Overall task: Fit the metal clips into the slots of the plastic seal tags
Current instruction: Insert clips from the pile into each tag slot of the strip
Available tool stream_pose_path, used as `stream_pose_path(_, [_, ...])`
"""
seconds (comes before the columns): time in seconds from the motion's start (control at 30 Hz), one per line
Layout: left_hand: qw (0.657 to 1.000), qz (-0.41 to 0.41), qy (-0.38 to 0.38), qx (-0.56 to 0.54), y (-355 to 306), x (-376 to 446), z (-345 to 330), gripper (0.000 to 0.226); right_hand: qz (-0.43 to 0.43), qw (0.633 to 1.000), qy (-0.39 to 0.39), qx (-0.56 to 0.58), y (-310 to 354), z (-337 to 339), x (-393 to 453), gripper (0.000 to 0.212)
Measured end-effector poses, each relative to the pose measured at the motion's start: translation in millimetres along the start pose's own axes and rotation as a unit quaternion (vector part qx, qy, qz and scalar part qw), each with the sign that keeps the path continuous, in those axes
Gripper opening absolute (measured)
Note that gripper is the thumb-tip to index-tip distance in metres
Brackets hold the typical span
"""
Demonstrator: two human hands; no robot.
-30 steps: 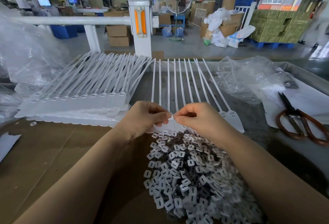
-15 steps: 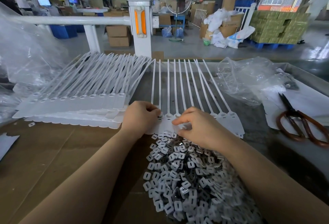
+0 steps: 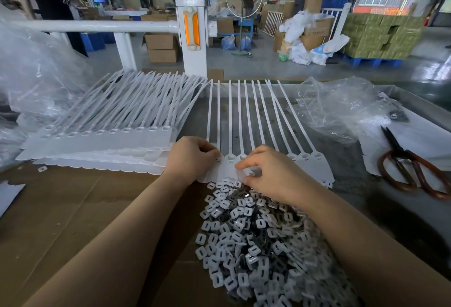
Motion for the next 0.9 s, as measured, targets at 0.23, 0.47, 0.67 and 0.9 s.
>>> stream_pose_path(0.23, [1.0,0.009,-0.006,-0.004,0.4,-2.3,1.3,0.006,0.0,1.0,-0.003,0.002,0.2,0.1,-0.3,0.03])
stream_pose_path(0.47, [1.0,-0.01,-0.002,0.016,-3.9,-2.8,0.0,0.008,-0.001,1.0,0.0,0.0,0.5,-0.2,0.1,0.031])
stream_pose_path(0.67, [0.998,-0.04,0.008,0.044,-10.0,-4.8,-1.9,0.005,-0.001,1.0,0.003,-0.002,0.3,-0.1,-0.7,0.032])
stream_pose_path(0.9, [0.984,-0.12,0.025,0.128,-29.8,-10.5,-5.7,0.013,-0.004,1.0,0.009,0.0,-1.0,-0.4,-0.7,0.033])
Point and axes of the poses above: each hand's wrist, its own x-axis towards the middle knuckle, its own z-axis out of the back of the hand, y = z × x, the point moved 10 cm from there along x, towards the middle knuckle, and after that the axes turned 15 degrees about -x, right-handed, at the moved point
